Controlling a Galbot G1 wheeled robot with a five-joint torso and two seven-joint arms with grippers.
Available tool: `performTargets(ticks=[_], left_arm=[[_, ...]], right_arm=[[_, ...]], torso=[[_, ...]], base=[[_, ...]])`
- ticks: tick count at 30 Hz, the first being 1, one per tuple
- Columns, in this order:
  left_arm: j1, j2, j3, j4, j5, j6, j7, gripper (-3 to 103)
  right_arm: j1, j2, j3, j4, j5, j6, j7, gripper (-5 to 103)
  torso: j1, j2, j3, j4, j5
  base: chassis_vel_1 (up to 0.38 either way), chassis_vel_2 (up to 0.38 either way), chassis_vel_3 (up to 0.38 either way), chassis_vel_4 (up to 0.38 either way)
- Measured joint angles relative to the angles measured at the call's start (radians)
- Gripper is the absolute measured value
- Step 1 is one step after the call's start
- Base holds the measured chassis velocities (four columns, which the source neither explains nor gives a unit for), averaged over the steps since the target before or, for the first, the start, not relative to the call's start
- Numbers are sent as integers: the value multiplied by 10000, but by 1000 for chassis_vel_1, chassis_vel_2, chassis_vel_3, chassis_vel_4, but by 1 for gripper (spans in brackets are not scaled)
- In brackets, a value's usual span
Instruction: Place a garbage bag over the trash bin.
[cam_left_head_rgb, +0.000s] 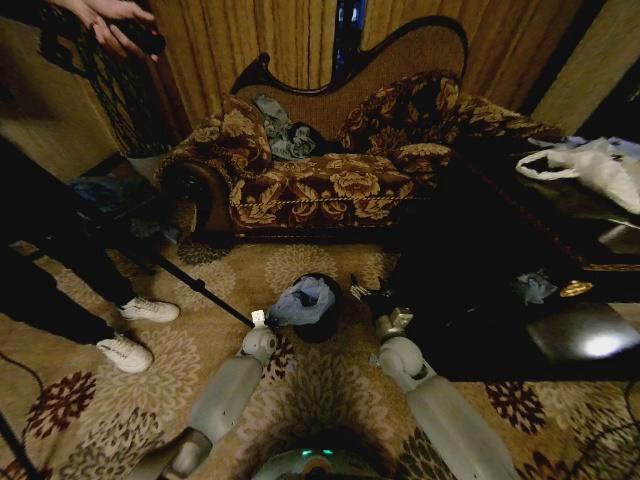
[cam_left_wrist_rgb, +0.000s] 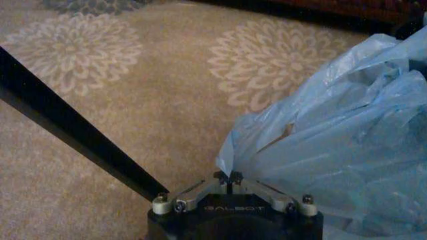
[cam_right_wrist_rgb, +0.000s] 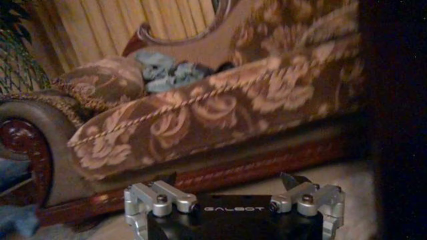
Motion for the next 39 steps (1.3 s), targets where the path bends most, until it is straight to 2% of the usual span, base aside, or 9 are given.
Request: performTargets(ticks=[4, 12, 23, 29, 30, 32, 34, 38, 39], left_arm=[[23, -17, -31, -19, 160, -82, 16, 0], [6, -139, -28, -34, 259, -137, 24, 0], [100, -61, -5, -217, 273, -152, 96, 0], [122, -40, -5, -345, 286, -169, 99, 0], [122, -40, -5, -345, 286, -169, 99, 0], [119, -23, -5, -399, 274, -170, 99, 0], [119, -21, -5, -409, 269, -170, 99, 0], [151, -25, -5, -436, 263, -197, 103, 0], [151, -25, -5, -436, 263, -197, 103, 0]], right_arm=[[545, 338, -1035, -78, 794, -670, 822, 100], [1123, 1234, -2084, -1079, 1006, -1391, 1770, 100], [1435, 1577, -2176, -1797, 849, -1378, 1846, 96], [1694, 1732, -2413, -2279, 723, -1326, 1865, 71], [1694, 1732, -2413, -2279, 723, -1326, 1865, 71], [1694, 1749, -2430, -2425, 636, -1302, 1864, 61], [1692, 1755, -2426, -2476, 609, -1294, 1860, 61], [1678, 1759, -2377, -2720, 432, -1210, 1814, 38], [1678, 1759, -2377, -2720, 432, -1210, 1814, 38]], torso=[[1, -1, 1, 4, 2], [1, 0, 1, 3, 0], [1, 0, 1, 1, 0], [1, -1, 1, 1, 0], [1, -1, 1, 1, 0], [1, 0, 1, 1, 0], [1, 0, 0, 1, 0], [1, -1, 1, 1, 1], [1, -1, 1, 1, 1]], base=[[0, 0, 0, 0], [0, 0, 0, 0], [0, 0, 0, 0], [0, 0, 0, 0], [0, 0, 0, 0], [0, 0, 0, 0], [0, 0, 0, 0], [0, 0, 0, 0], [0, 0, 0, 0]])
